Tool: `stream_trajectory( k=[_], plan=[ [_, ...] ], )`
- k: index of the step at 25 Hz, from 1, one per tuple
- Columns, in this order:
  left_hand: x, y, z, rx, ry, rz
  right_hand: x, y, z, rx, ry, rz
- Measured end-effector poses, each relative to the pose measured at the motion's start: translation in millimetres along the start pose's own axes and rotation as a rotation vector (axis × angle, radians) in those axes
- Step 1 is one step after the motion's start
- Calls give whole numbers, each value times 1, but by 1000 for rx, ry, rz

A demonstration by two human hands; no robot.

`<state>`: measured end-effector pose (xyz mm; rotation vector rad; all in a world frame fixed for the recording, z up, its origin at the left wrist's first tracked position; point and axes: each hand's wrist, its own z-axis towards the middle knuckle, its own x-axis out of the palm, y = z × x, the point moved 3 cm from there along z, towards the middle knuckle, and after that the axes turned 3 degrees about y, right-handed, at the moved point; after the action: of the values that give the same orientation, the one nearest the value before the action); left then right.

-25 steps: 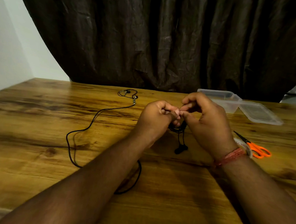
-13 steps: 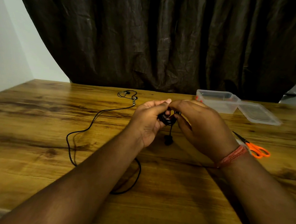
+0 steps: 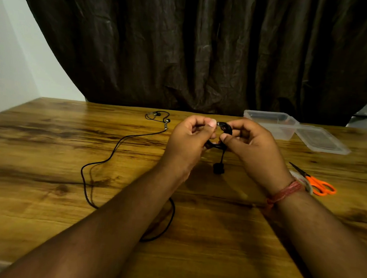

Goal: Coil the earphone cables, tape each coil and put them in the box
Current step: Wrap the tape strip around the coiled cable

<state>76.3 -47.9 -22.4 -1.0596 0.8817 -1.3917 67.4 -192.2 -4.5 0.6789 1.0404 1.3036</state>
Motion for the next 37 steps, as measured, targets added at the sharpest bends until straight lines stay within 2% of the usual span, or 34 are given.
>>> stream_trajectory(
  k=[4,7,14,20,25,29,33,37],
  plan=[
    [-5,-10,-5,356,-15,535,-6,1,0,-24,-38,-103],
    [-6,-14,-6,481,-1,643,-6,3,-2,-64,-20,-127],
    [-6,-17,-6,374,63,460,-8,-3,3,-46,24,-88],
    [-5,-11,-5,302,105,557,-11,-4,4,-87,36,-164],
    [-5,-5,-1,145,196,357,-10,-3,4,-129,64,-261],
    [-4,-5,-2,182,184,471,-11,-4,4,-128,49,-260],
    [-3,-12,-5,396,151,752,-9,-4,3,-138,47,-252],
    [1,-16,-5,468,96,953,-5,1,2,-215,36,-369]
  ],
)
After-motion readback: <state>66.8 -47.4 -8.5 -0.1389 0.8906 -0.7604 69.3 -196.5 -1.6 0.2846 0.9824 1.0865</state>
